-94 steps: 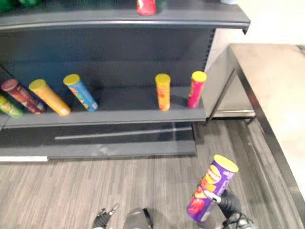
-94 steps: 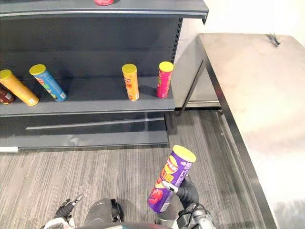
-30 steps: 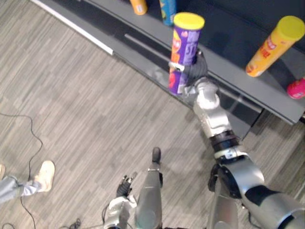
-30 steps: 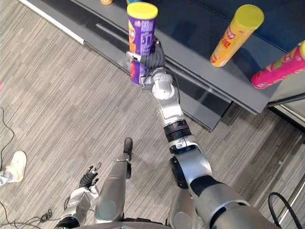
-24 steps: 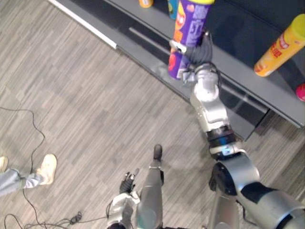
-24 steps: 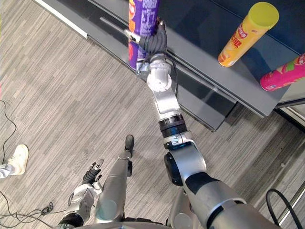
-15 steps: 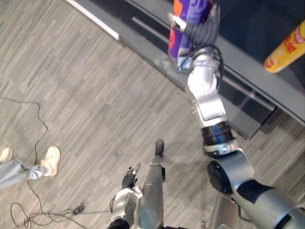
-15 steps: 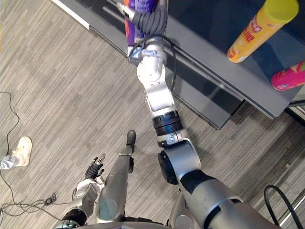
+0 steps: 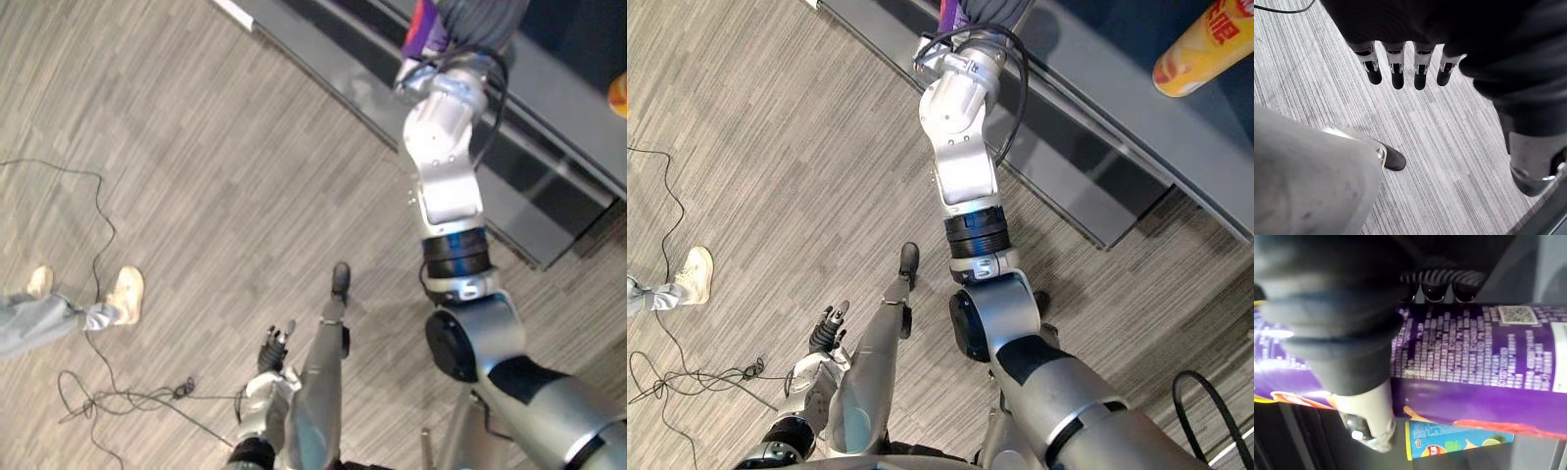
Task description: Put the gum and the chips on the shelf.
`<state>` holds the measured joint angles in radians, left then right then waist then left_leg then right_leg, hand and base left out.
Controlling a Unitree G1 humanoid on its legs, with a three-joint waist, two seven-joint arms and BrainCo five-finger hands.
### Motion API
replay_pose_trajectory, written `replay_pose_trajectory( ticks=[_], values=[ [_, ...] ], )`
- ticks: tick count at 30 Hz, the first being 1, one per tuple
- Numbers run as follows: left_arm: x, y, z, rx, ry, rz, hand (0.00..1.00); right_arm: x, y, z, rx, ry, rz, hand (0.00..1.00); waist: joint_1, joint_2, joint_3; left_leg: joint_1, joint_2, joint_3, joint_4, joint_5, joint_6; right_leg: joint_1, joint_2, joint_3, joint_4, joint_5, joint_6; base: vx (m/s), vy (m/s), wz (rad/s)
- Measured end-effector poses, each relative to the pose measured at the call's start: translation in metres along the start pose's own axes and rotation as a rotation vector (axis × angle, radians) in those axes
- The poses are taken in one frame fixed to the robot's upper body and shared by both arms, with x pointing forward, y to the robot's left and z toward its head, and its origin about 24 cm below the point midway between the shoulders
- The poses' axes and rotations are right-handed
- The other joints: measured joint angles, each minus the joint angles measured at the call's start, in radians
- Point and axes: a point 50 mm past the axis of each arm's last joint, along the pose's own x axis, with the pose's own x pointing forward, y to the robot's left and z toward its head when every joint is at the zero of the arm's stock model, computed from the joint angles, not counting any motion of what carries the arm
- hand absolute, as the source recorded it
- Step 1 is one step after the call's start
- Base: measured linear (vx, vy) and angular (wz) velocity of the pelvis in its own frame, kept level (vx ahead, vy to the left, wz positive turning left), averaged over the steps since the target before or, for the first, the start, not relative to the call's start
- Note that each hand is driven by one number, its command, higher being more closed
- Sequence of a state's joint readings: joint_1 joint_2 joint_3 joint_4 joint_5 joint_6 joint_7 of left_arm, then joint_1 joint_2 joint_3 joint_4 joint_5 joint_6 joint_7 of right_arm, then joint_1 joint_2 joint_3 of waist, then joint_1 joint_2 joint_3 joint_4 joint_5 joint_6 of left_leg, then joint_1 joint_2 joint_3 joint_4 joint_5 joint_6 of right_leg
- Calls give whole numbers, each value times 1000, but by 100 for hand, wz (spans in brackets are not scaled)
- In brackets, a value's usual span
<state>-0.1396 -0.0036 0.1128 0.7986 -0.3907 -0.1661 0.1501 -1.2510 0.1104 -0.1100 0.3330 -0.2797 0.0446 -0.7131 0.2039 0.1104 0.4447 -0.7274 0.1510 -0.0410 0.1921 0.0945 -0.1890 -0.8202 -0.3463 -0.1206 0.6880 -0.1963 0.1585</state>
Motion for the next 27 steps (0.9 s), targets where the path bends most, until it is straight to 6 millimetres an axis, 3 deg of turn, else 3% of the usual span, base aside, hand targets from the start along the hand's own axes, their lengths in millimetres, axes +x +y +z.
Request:
replay_pose_trajectory(
  ticks=[4,20,25,27],
  values=[
    [1,-9,12,-1,-67,1,0,16,-2,11,-37,-56,-17,100,24,10,5,-27,-7,0,-18,15,-5,-57,-6,20,36,-3,-3,14,-85,6],
    [-1,-20,23,20,-130,18,0,45,-13,43,-75,-198,-129,100,43,23,11,-116,-28,17,-50,62,-3,-211,-18,78,97,-14,-4,6,-52,3],
    [-4,-33,26,-15,-151,-5,0,56,-25,35,-157,-199,-158,100,40,28,11,-161,-42,-4,-14,57,-6,-247,-29,83,139,-40,11,-9,-51,16],
    [-5,-37,26,-11,-155,-13,0,56,-21,41,-158,-230,-144,100,39,27,11,-184,-44,-3,-5,58,-7,-280,-29,93,157,-44,9,-15,-40,4]
  ],
)
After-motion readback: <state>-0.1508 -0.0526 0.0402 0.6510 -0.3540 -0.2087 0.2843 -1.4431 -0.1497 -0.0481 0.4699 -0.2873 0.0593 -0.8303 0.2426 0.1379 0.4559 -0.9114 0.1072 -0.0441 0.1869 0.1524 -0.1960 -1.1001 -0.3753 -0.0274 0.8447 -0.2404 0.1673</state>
